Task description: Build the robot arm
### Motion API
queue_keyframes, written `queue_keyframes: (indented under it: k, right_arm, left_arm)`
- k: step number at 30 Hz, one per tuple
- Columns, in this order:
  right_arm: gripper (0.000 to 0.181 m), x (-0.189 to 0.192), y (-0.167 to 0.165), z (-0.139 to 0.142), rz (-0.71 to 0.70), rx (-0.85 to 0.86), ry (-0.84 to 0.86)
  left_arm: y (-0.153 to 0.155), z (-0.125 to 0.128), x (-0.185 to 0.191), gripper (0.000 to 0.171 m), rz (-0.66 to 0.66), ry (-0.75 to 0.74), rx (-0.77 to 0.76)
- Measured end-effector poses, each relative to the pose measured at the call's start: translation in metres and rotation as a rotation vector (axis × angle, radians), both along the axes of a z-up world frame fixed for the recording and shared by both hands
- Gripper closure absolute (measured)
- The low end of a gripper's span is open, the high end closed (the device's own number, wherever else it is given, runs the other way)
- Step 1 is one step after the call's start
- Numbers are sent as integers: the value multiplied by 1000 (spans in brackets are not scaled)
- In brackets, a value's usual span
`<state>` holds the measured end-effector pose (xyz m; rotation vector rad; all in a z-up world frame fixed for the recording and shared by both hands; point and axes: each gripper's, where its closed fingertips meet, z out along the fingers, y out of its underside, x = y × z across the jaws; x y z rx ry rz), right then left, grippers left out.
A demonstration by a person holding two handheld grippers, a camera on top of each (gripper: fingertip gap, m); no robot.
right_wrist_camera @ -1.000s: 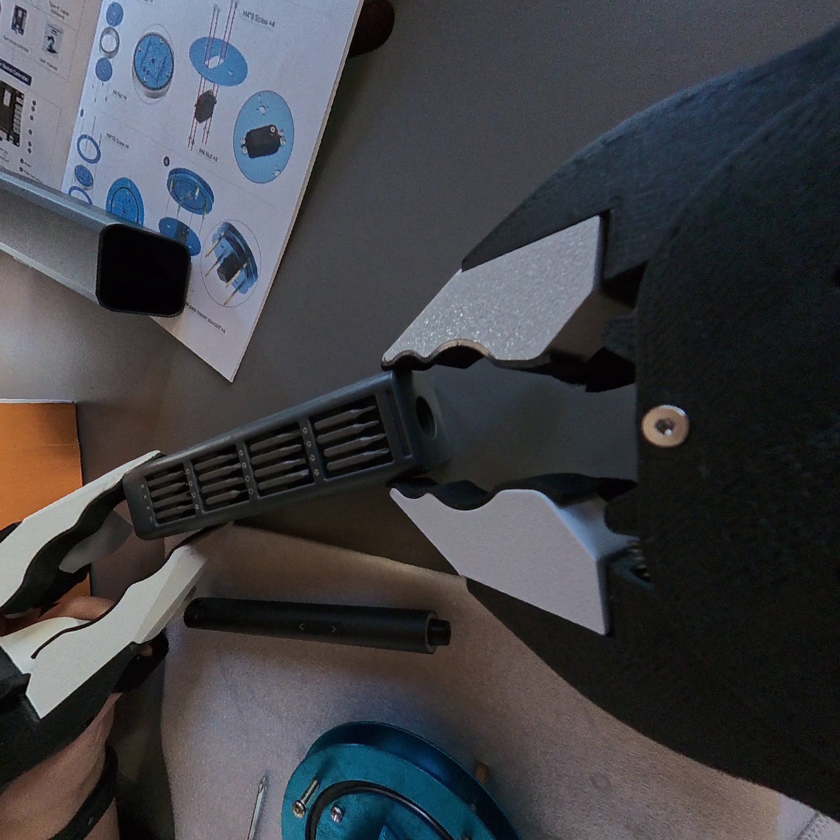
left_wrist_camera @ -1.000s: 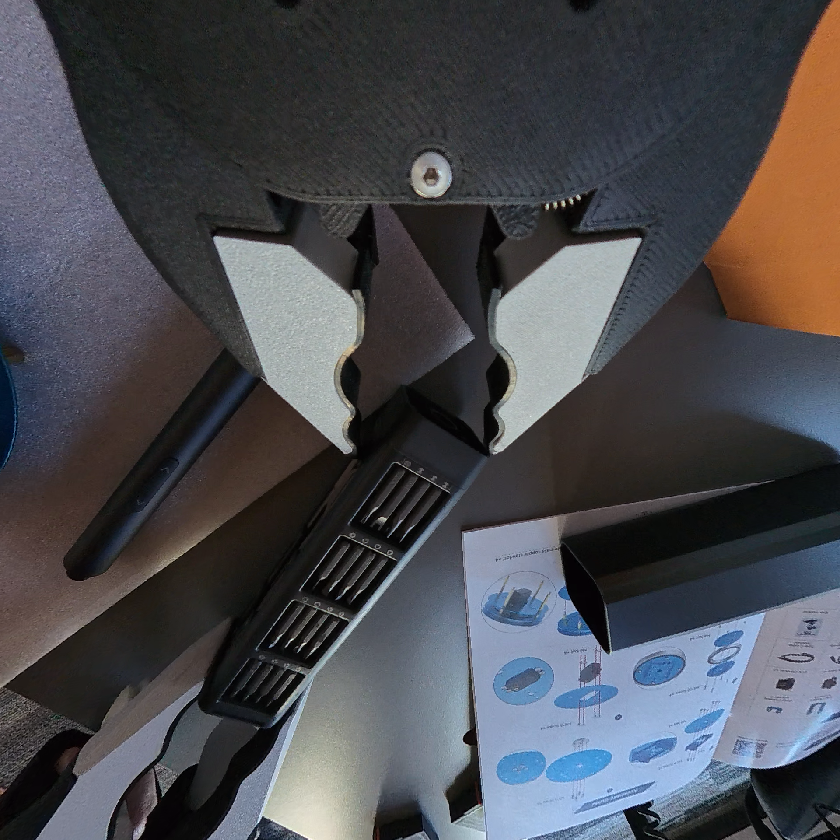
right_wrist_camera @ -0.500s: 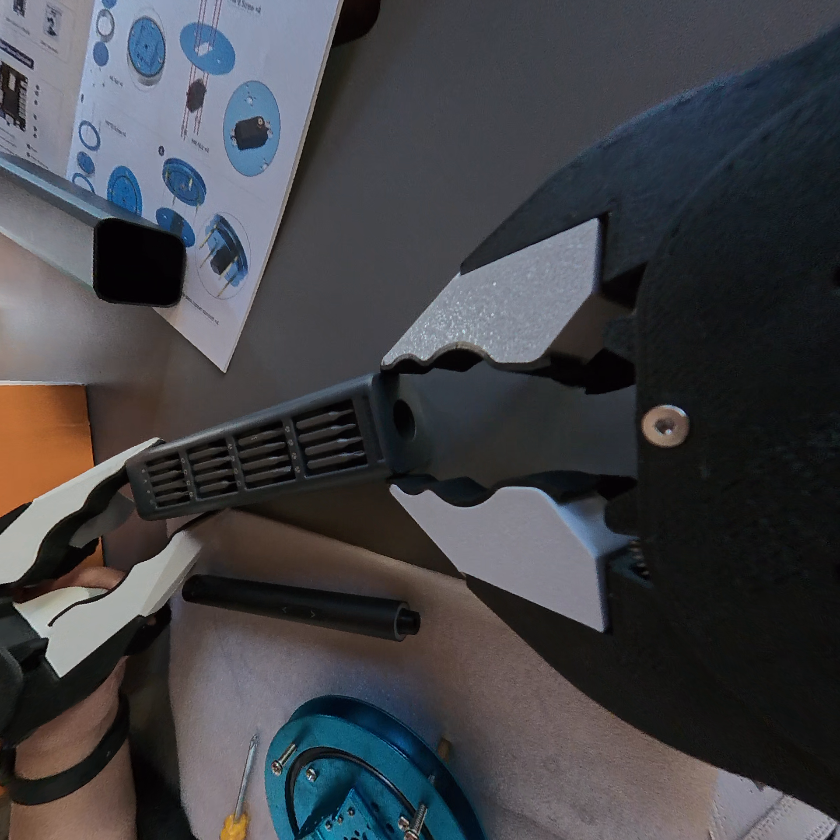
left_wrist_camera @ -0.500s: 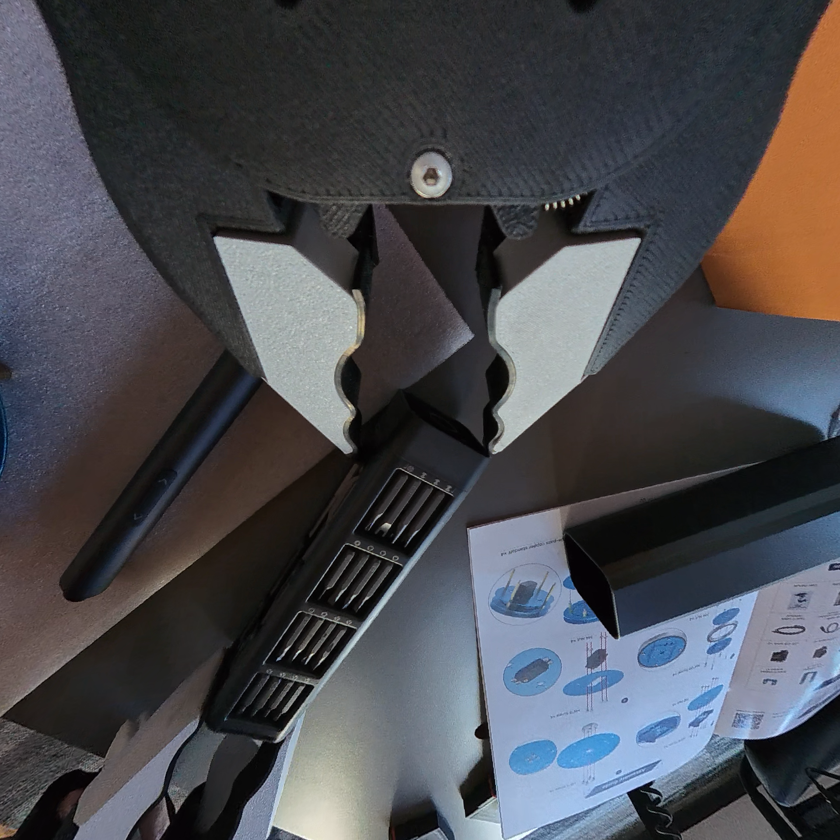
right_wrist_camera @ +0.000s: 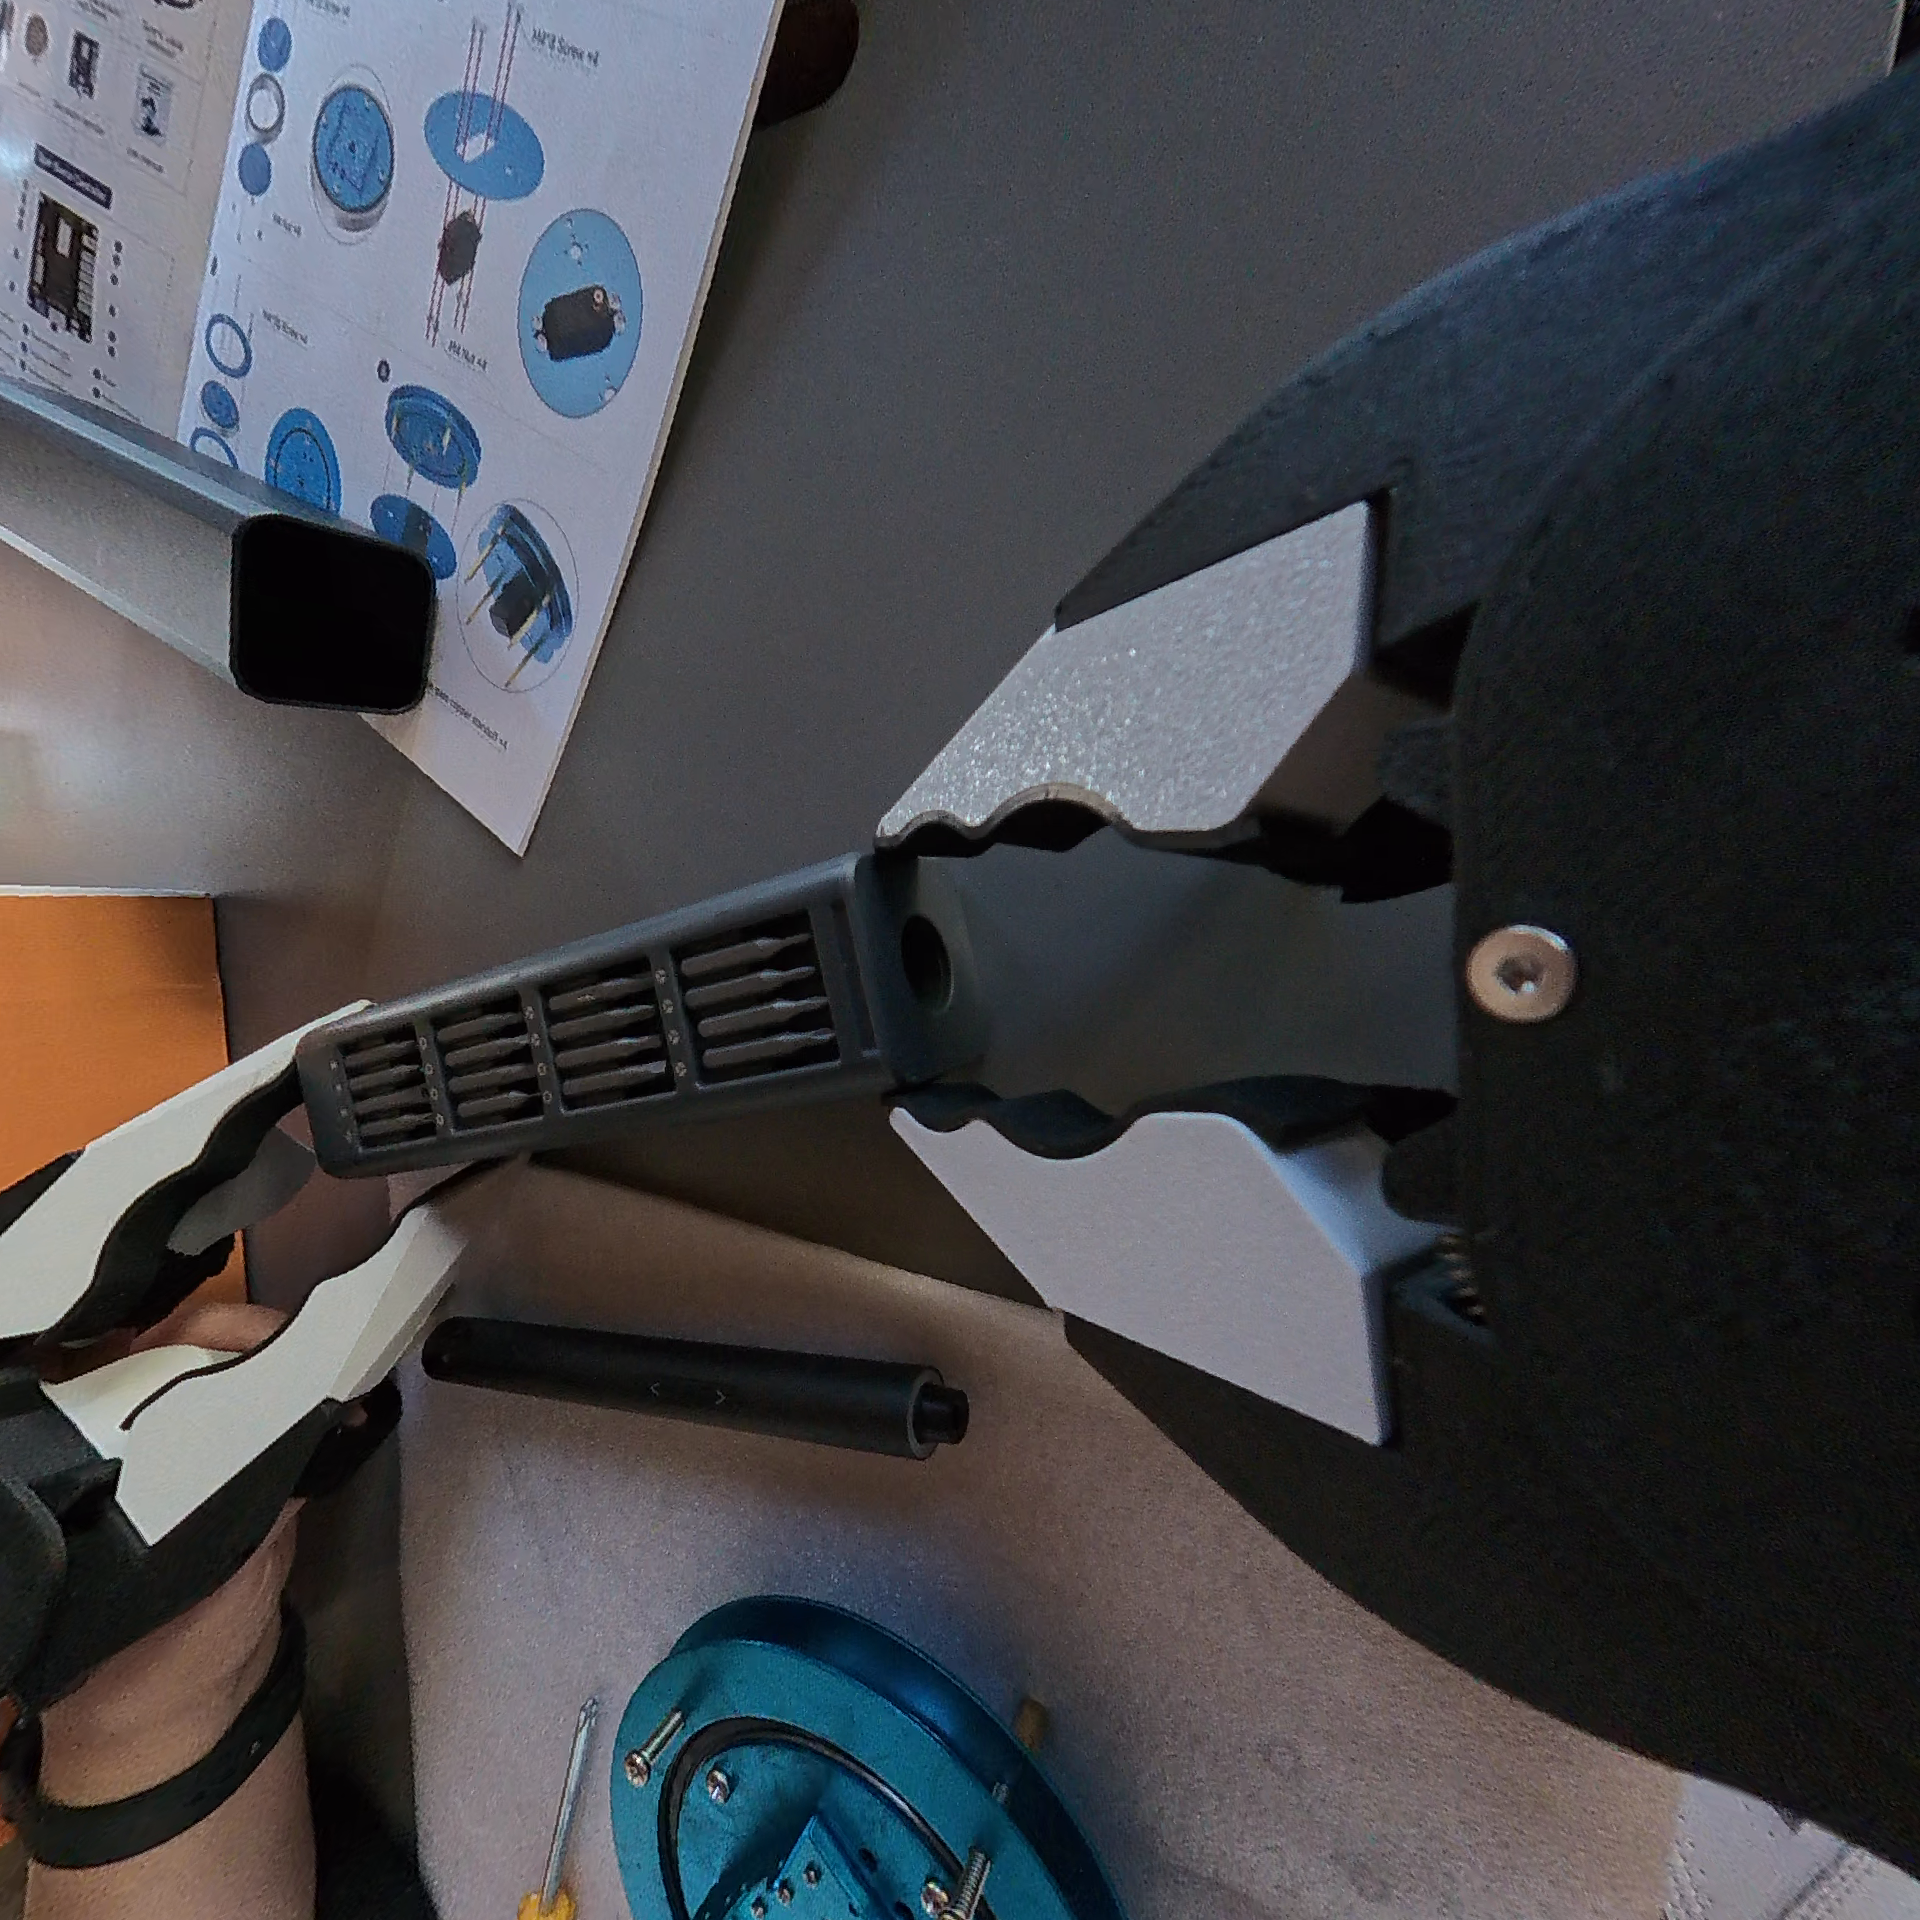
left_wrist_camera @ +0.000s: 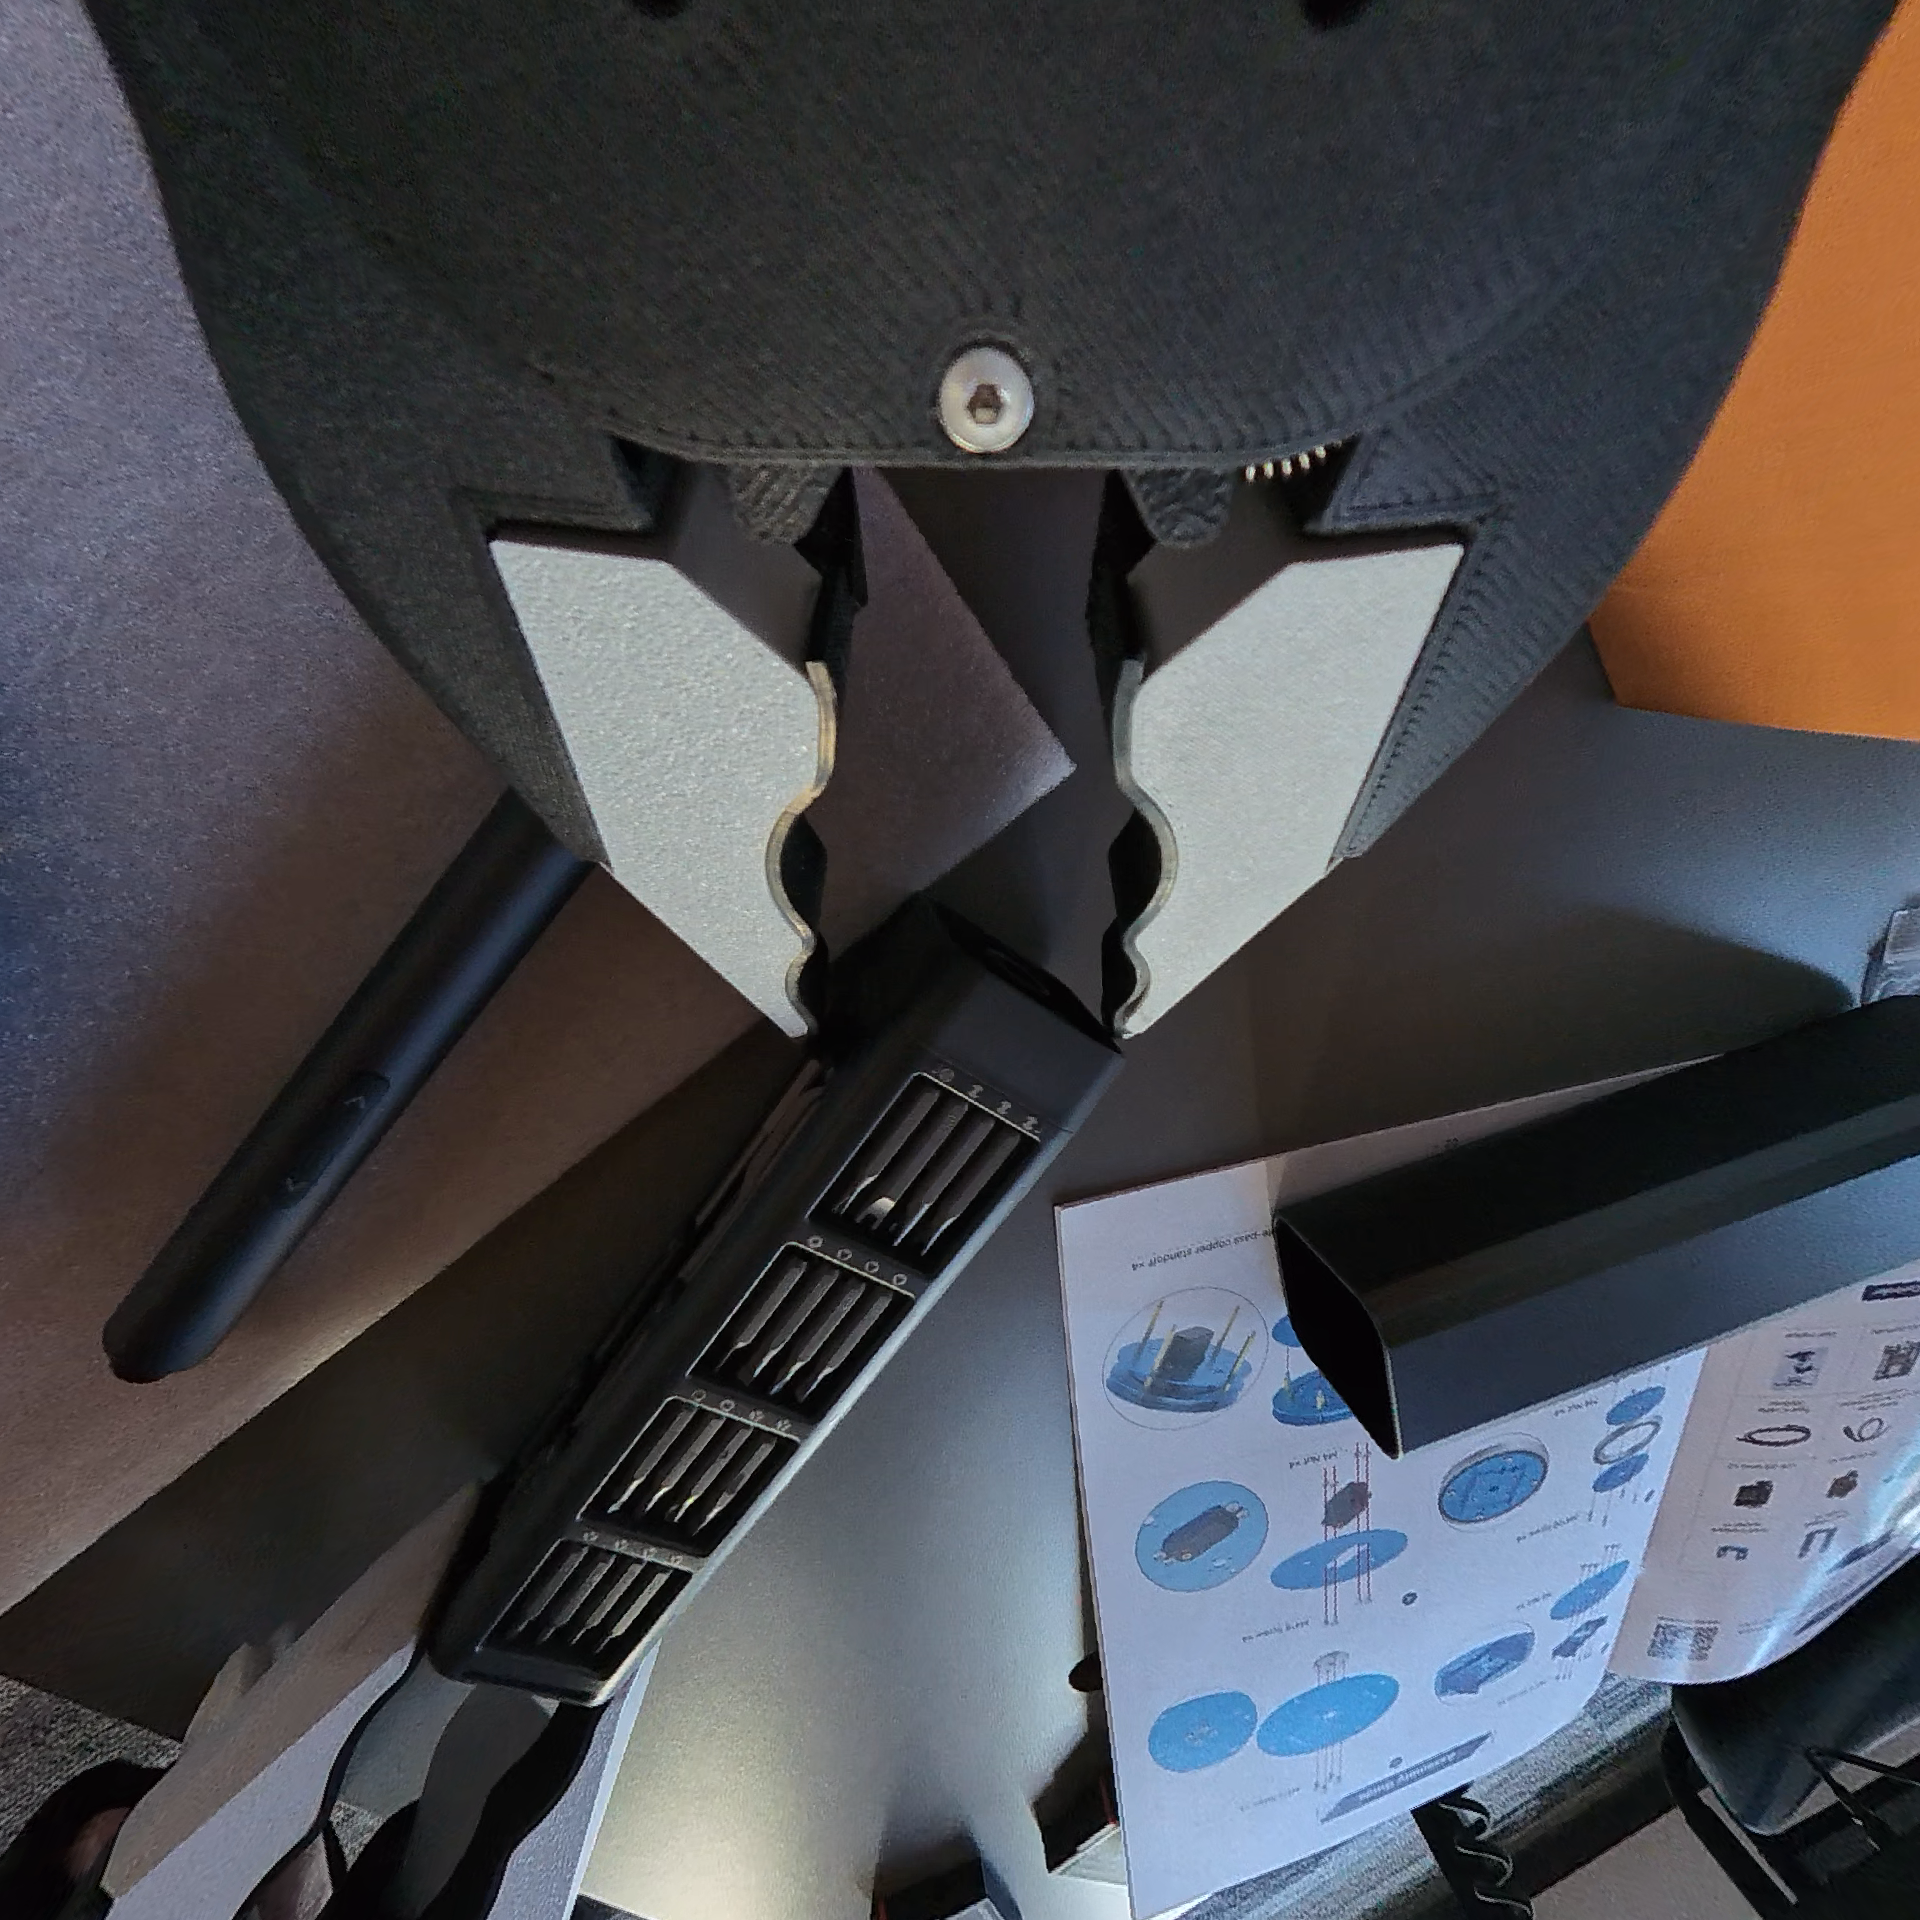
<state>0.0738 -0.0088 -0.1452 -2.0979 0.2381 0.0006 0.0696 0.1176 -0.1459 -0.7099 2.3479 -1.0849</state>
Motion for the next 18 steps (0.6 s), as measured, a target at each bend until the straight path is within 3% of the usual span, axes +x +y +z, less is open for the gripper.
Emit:
queue_keyframes:
  k: [12, 18]
  right_arm:
    - [138, 0, 1, -1, 1, -2, 11]
    - [137, 0, 0, 1, -13, 20, 95]
  left_arm:
    - [0, -1, 1, 120, -1, 4, 1]
    - [-1, 0, 1, 120, -2, 27, -24]
